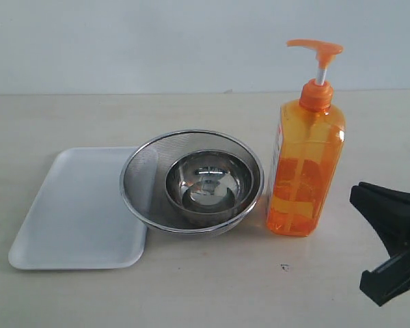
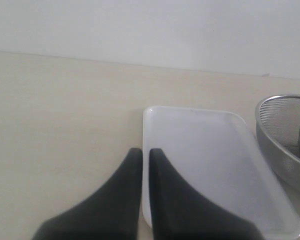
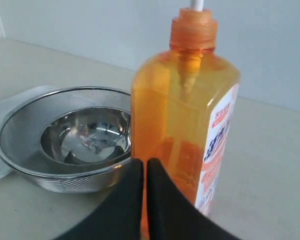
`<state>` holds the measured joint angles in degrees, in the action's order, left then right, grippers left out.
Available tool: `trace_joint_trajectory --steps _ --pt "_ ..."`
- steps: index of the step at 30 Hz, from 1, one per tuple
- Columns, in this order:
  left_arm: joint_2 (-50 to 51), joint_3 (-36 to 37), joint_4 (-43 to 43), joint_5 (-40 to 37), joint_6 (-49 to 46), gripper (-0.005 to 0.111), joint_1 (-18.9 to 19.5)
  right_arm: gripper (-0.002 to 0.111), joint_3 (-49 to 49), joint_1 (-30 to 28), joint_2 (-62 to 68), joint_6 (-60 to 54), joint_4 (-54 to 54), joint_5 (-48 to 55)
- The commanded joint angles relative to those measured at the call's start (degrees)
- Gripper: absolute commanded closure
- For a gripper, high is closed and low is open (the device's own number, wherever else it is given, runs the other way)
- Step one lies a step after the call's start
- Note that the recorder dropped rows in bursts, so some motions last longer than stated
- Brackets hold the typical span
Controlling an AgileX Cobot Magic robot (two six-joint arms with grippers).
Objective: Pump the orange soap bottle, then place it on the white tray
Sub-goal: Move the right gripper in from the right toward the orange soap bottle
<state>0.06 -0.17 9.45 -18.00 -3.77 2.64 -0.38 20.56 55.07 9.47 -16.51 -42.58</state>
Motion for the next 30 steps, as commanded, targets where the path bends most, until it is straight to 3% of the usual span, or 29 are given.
trace_joint_trajectory --steps 1,7,18,21,27,30 --pt "-0.1 0.2 0.6 0.1 0.3 0.102 0.2 0.108 0.4 0.1 0.1 0.4 -1.4 -3.2" --pt "-0.1 0.2 0.6 0.1 0.3 0.102 0.2 0.108 0.4 0.1 1.3 0.2 3.7 -4.2" --pt "-0.1 0.2 0.6 0.1 0.3 0.102 0.2 0.105 -0.2 0.1 9.8 4.4 -0.7 -6.7" --pt "-0.1 0.2 0.6 0.1 0.3 0.102 0.2 0.093 -2.2 0.1 12.3 8.8 -3.6 -5.8" --pt "-0.1 0.2 0.6 0.1 0.3 0.102 0.2 0.047 -5.2 0.1 17.4 12.1 -3.8 -5.1" --pt "-0.1 0.2 0.6 0.1 0.3 0.102 0.2 0.039 -6.2 0.1 19.1 13.2 -4.0 -5.0"
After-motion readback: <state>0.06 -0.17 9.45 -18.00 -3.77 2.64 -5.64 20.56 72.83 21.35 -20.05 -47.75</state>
